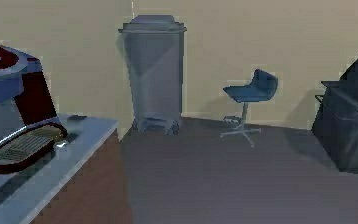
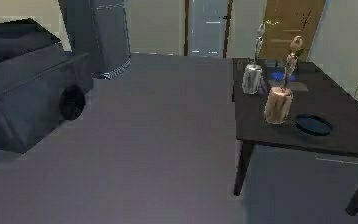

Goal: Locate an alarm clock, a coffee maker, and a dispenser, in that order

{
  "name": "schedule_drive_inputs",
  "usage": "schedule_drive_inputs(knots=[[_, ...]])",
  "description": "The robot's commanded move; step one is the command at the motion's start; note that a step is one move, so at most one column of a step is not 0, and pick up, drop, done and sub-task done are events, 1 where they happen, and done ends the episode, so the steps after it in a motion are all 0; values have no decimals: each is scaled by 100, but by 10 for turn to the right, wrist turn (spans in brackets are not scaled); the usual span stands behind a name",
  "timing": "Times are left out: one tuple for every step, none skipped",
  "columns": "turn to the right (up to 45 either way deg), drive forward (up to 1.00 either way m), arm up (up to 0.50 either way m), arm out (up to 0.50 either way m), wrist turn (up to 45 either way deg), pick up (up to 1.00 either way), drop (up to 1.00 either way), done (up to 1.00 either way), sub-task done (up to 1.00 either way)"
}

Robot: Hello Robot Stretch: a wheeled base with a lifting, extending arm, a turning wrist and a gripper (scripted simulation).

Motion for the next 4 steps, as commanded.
schedule_drive_inputs(knots=[[450, 0, 0, 0, 0, 0, 0, 0, 0], [450, 0, 0, 0, 0, 0, 0, 0, 0], [90, 0, 0, 0, 0, 0, 0, 0, 0], [0, 15, 0, 0, 0, 0, 0, 0, 0]])
